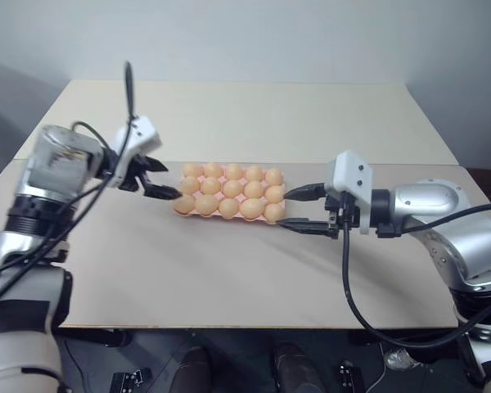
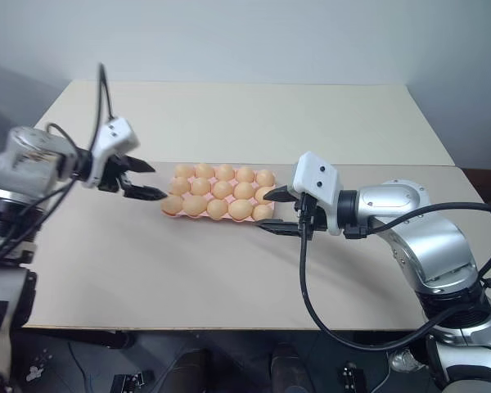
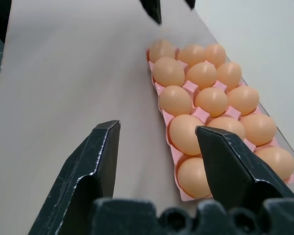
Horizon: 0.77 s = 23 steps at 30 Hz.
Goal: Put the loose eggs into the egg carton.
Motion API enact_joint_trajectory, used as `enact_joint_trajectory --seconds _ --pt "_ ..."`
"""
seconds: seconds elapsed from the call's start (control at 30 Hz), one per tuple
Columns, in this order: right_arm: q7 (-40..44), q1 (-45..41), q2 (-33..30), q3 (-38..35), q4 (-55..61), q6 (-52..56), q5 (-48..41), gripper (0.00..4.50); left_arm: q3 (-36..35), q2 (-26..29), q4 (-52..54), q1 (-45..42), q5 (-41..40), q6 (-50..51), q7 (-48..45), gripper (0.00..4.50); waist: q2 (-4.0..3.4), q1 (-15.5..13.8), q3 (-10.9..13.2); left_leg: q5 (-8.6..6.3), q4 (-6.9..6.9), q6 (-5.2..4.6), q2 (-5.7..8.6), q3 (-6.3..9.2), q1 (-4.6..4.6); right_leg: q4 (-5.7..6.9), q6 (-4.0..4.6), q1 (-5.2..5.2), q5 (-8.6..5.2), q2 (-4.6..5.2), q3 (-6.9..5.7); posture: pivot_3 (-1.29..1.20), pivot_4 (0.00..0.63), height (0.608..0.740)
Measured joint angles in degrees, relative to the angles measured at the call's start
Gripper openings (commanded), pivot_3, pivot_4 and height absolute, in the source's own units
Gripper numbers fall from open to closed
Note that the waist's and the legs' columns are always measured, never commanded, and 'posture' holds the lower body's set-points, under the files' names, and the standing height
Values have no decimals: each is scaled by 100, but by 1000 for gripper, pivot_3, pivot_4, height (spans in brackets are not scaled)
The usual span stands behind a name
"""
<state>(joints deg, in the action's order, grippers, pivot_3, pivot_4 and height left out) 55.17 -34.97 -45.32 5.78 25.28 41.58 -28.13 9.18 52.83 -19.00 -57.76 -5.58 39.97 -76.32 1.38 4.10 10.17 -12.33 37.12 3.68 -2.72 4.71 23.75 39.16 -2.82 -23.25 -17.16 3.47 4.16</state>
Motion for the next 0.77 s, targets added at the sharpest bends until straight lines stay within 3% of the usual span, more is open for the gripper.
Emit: enact_joint_trajectory --seconds 0.07,0.17,0.23,0.43,0.6,0.77 --pt "90 -31 0 20 -66 -63 4 2958 -541 378 573 465 -324 66 -79 4476 -4 26 -1 -2 -5 -3 -1 -1 -7 1 0 1 0 0 2 0 150 740" --pt "197 -87 24 72 -307 -253 95 2958 -1562 526 1273 1690 -874 -76 -109 4476 -7 18 0 -2 -11 -3 -5 -5 -23 -8 4 5 -2 0 2 0 150 740" --pt "231 -112 84 106 -478 -387 177 2958 -2313 507 1741 2868 -1288 -291 -235 4476 -8 11 1 -2 -12 -3 -12 -6 -22 -8 6 2 -3 -4 1 0 150 740" --pt "382 -139 170 236 -708 -636 330 2958 -4198 287 2955 4926 -2179 -512 -481 4476 -7 -62 1 -3 -14 -5 -12 -6 -21 -15 8 8 -4 0 -2 0 150 740" --pt "594 267 136 240 -726 -809 336 2958 -4731 -270 3553 6048 -2527 -776 -295 4476 -4 -166 0 -3 -11 -4 -11 -10 -24 -18 9 14 -4 0 -1 0 150 740" --pt "552 567 100 216 -716 -943 437 2958 -4949 -338 3969 6319 -2836 -812 35 4476 -3 -164 -1 -4 -12 -4 -10 -12 -30 -18 9 16 -4 1 2 0 150 740"
